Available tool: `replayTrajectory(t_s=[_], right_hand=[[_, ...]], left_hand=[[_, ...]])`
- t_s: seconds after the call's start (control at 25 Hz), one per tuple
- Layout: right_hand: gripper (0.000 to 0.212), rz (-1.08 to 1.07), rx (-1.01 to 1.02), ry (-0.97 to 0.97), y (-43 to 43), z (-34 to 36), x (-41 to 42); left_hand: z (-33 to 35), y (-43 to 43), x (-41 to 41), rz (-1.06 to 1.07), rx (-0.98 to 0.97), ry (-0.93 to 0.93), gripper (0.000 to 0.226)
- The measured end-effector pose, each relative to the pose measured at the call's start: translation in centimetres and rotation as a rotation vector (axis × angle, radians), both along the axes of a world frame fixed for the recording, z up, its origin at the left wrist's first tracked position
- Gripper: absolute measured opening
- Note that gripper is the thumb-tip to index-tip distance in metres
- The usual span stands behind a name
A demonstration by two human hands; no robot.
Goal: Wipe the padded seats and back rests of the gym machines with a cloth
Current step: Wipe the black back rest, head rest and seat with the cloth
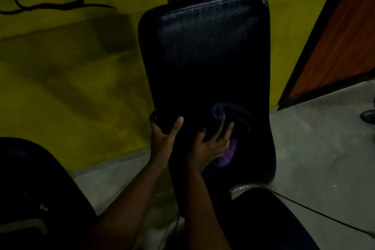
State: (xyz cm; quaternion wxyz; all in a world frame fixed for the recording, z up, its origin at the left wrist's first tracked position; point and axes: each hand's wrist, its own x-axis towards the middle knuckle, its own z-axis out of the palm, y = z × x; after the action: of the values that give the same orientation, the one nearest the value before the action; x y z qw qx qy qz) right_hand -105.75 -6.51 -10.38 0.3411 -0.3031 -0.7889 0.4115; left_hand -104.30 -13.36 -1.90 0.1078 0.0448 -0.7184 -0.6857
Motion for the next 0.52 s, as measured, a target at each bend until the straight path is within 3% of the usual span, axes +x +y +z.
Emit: replayTrajectory(t_s=[0.12,0.2,0.24,0.4,0.52], right_hand=[[0.061,-0.248,-0.324,-0.019,1.2,-1.8,0.5],[0.061,-0.253,-0.526,-0.072,2.4,-1.2,1.6],[0.059,-0.211,-0.53,-0.052,2.8,-0.4,1.7],[0.056,0.09,-0.042,0.166,3.6,6.4,-0.4],[0.062,0.118,0.123,0.165,6.7,9.8,-2.6]], left_hand=[[-1.7,-0.3,-0.2,-0.001,-0.107,0.027,0.069],[-1.1,0.0,0.1,0.025,-0.079,0.025,0.066],[-0.9,0.1,0.2,0.022,-0.062,0.029,0.065],[-0.9,0.6,0.1,0.019,-0.046,0.013,0.066],[-1.5,-0.1,0.3,-0.013,-0.014,-0.006,0.061]])
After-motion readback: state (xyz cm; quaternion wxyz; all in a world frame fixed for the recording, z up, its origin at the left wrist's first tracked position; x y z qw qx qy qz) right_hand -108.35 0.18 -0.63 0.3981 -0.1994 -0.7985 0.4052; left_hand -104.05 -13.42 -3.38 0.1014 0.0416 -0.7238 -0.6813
